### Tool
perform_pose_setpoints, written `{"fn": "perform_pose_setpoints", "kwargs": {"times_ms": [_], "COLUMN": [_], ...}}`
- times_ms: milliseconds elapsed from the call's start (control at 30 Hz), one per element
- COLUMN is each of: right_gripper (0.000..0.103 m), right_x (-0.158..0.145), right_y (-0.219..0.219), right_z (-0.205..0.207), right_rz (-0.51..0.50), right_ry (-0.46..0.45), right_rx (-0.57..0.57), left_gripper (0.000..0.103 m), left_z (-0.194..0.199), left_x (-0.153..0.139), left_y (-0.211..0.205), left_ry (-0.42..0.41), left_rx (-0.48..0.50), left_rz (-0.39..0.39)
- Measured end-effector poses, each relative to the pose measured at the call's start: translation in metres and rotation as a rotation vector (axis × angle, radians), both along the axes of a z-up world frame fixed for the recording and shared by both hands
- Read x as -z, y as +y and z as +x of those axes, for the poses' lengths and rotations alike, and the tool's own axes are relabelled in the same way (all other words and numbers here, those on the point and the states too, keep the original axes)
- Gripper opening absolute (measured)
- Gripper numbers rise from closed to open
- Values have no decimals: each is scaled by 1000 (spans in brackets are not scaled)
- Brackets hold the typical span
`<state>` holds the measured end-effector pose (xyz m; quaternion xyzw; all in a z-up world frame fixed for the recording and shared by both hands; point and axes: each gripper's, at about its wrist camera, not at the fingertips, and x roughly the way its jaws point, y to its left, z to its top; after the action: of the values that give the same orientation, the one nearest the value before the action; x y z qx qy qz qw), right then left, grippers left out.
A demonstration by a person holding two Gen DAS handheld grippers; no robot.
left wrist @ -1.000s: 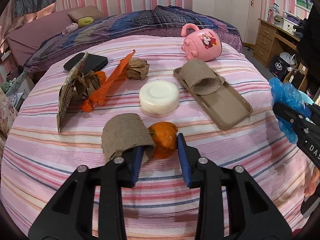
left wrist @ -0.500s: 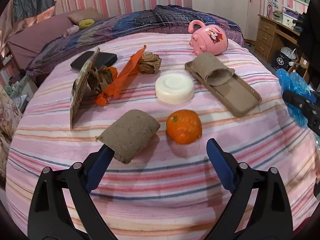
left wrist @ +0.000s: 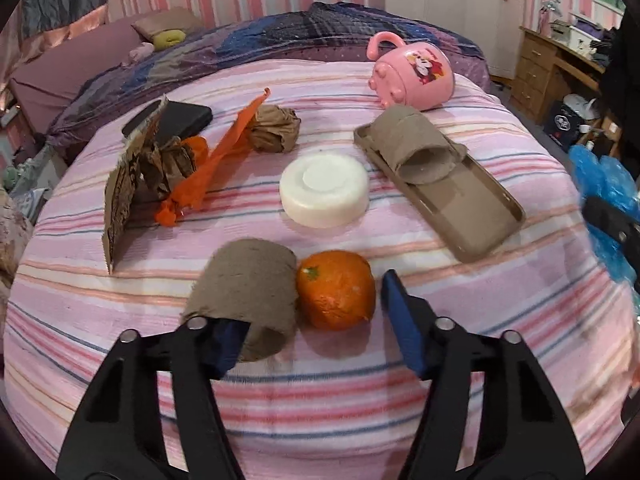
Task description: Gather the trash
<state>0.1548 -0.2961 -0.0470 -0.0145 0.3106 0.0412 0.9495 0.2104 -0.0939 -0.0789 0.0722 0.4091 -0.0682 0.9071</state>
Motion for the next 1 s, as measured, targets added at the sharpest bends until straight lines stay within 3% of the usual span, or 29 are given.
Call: {"fn": "perform_pose_setpoints", "kwargs": {"times_ms": [100, 300, 500, 767, 1000], "right_gripper": [34, 34, 34, 34, 34], "right_x": [0, 0, -1, -11, -20], "right_y": [-4, -11, -19, -30, -52], "right_z": [-2, -8, -12, -16, -24], "right_rz": [-2, -2, -13, 3, 27], "right_ry": [2, -3, -8, -38, -65], "right_rx": [3, 14, 23, 44, 82], "left_gripper": [38, 26, 26, 25, 25], "left_z": [2, 1, -6, -3, -9], "left_x": [-5, -10, -28, -53, -62], "left_y": [-3, -8, 9, 64, 76], "left_ry": [-10, -23, -64, -59, -80], "left_rx": [-14, -26, -9, -78, -113], "left_rz": [-37, -59, -98, -222, -225]}}
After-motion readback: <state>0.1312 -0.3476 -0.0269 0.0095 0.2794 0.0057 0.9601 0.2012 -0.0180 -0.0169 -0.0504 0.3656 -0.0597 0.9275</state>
